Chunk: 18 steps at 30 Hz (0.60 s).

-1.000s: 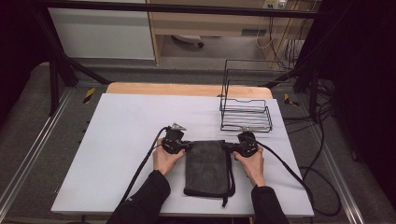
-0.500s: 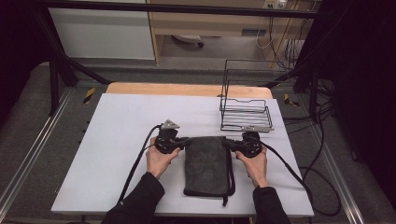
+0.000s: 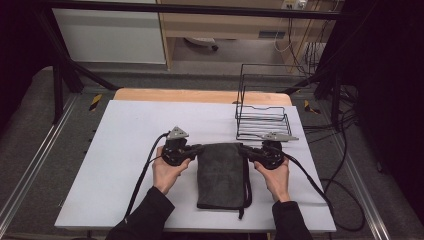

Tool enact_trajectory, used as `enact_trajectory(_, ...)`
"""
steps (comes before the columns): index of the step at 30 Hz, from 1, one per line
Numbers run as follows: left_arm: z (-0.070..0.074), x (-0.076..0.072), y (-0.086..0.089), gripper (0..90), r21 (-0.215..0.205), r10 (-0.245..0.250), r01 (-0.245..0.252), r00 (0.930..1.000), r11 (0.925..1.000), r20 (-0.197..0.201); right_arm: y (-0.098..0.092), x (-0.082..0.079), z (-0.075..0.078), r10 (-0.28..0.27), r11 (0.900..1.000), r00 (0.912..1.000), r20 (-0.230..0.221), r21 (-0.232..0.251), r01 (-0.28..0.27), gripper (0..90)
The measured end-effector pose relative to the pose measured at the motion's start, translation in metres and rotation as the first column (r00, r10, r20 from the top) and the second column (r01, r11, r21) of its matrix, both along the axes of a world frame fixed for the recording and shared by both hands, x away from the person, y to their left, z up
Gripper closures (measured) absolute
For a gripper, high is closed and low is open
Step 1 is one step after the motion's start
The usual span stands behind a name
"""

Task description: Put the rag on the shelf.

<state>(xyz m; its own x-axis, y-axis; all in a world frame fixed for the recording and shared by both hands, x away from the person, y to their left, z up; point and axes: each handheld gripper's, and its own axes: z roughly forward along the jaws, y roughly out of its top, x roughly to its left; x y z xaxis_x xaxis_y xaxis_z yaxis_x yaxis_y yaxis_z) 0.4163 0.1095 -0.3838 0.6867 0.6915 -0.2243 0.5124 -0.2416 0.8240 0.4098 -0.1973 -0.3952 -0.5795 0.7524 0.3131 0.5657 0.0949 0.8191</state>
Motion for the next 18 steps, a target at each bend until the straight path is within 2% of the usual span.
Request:
enact_trajectory(5,0.009,-0.004,0.000,81.3,-0.009,0.001,-0.001,0.9998,1.0000,0.022,0.000,-0.006,0.011,-0.001,1.000,0.9992,0.039,-0.001,0.001,78.4)
enact_trajectory(9,0.016,-0.008,0.001,81.3,-0.019,-0.007,0.008,0.9994,0.9998,0.035,0.000,-0.010,0.016,-0.002,1.000,0.9986,0.053,0.005,0.001,78.5)
enact_trajectory(18,0.032,-0.017,0.001,81.3,-0.037,-0.009,0.012,0.9962,0.9992,0.087,-0.003,-0.020,0.032,-0.006,1.000,0.9939,0.110,0.022,0.003,78.6)
